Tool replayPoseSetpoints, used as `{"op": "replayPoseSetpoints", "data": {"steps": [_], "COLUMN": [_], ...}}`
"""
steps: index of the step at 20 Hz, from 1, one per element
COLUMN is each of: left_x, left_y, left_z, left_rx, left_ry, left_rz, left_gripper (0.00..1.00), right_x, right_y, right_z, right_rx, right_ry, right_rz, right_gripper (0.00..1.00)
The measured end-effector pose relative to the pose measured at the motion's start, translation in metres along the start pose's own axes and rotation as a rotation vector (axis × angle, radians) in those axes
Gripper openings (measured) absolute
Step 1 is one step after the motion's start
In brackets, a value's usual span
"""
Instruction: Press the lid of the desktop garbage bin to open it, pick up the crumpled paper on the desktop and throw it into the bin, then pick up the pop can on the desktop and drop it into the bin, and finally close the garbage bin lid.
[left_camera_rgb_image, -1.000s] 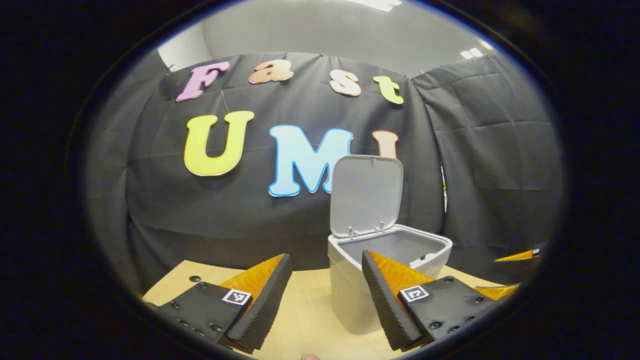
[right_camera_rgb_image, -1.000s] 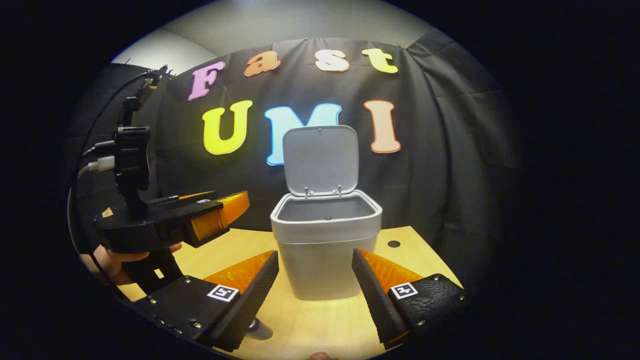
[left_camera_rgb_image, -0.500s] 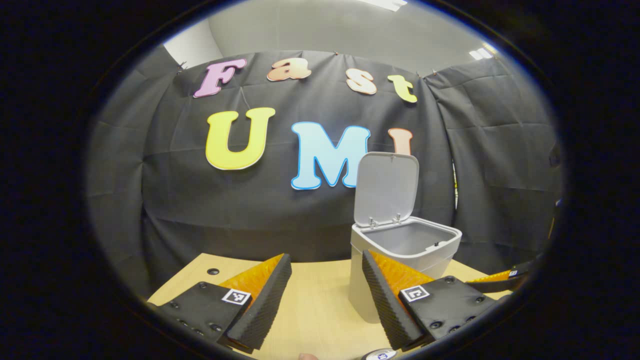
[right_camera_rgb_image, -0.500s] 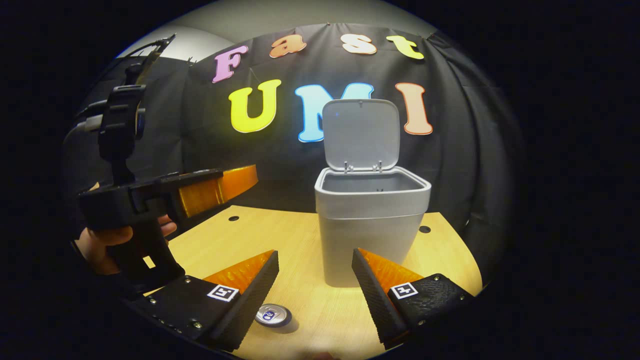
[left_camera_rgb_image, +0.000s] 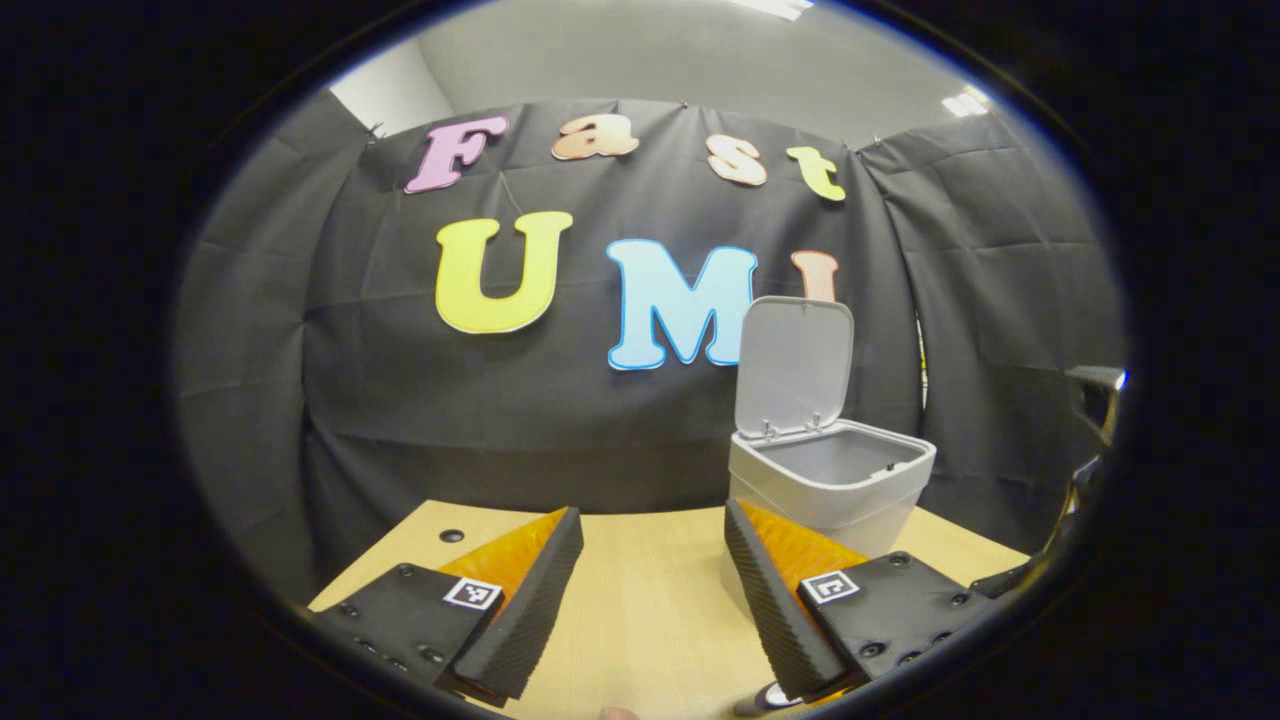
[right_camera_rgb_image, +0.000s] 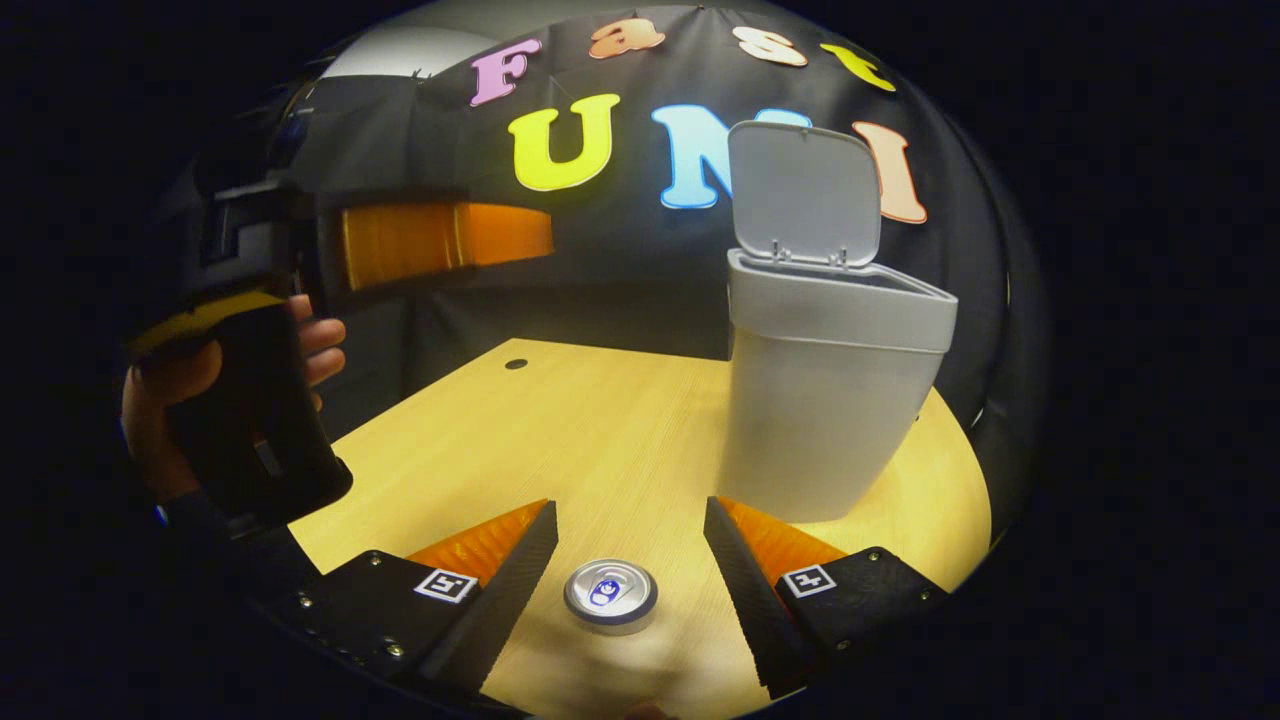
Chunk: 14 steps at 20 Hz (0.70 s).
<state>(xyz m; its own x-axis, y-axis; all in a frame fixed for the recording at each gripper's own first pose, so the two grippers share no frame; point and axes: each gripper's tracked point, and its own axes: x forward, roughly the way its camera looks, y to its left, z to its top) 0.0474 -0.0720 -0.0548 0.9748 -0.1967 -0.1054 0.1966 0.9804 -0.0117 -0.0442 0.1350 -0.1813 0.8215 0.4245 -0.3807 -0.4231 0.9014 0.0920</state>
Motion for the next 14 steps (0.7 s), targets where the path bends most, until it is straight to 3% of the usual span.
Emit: {"op": "replayPoseSetpoints", "data": {"steps": [11, 14], "left_x": [-0.022, -0.024], "left_y": [0.023, 0.026], "left_z": [-0.025, -0.030], "left_rx": [-0.009, -0.017], "left_ry": [0.063, 0.077], "left_rz": [-0.020, -0.012], "left_gripper": [0.93, 0.93], "right_x": [0.021, 0.025], "right_y": [0.006, 0.008], "right_z": [-0.060, -0.072], "right_rx": [0.026, 0.025], "right_ry": [0.189, 0.241], "right_rz": [-0.049, -0.032], "right_gripper": [0.95, 0.95]}}
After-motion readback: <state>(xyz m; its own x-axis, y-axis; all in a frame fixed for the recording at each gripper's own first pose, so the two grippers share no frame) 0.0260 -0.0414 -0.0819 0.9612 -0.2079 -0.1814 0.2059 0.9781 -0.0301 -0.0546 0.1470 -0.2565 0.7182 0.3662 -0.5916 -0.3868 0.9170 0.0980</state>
